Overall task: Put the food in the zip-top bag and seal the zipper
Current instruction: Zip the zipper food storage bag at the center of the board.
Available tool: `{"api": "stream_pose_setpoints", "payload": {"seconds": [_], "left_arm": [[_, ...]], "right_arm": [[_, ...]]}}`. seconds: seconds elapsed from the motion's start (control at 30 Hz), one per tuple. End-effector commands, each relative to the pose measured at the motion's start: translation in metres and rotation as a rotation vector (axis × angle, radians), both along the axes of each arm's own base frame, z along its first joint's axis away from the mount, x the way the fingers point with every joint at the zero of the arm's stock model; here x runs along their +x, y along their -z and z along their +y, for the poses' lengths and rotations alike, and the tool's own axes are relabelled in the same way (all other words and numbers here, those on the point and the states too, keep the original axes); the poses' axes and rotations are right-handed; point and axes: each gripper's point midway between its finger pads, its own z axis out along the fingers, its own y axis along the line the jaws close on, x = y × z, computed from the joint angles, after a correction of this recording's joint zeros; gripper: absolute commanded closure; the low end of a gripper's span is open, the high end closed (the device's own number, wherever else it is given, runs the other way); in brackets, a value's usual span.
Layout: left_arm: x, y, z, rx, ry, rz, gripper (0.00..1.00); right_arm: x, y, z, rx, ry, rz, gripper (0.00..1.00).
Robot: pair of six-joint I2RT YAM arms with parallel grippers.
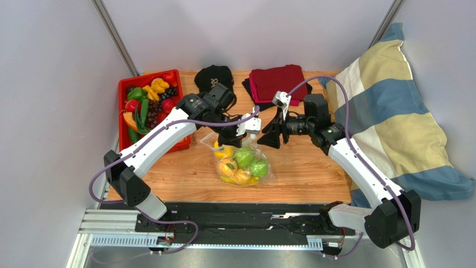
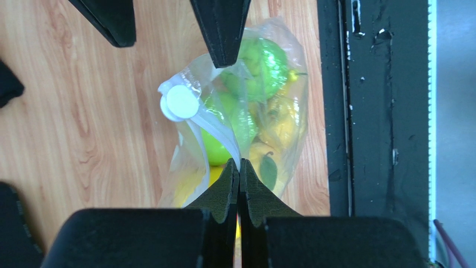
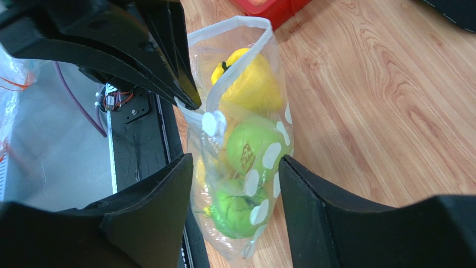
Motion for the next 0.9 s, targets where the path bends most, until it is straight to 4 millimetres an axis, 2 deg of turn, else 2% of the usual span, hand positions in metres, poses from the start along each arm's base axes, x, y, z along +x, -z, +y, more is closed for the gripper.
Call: {"api": "stream_pose_setpoints", "payload": {"seconds": [0.0,0.17,0.33,0.47,0.73,0.83,0.87], "left_arm": [[0.008,-0.019,-0.005,-0.057,0.04,-0.165,1.0],[0.004,-0.016,-0.006,-0.042,0.057,-0.199,1.0],[0.01,-0.019,-0.007,-0.05,0.023,-0.221,1.0],[0.014,-0.02,-0.007,-0.061,-0.01,-0.24,1.0],[0.013,-0.025,-0.01,-0.09,-0.022,-0.238,1.0],[0.012,-0.026,-0.01,-0.095,-0.027,-0.238,1.0],[0.012,-0.026,-0.009,-0.094,-0.028,-0.238,1.0]], "right_arm": [[-0.006,-0.013,0.012,0.041,-0.076,-0.065,0.41],[-0.008,-0.015,0.021,0.06,-0.106,-0.036,0.49],[-0.021,-0.013,0.024,0.05,-0.16,-0.042,0.66],[-0.027,-0.007,0.023,0.033,-0.172,-0.035,0.65],[-0.024,0.0,0.023,0.026,-0.134,0.001,0.7],[-0.024,0.003,0.022,0.015,-0.136,-0.012,0.85],[-0.024,0.003,0.022,0.014,-0.135,-0.016,0.98]]}}
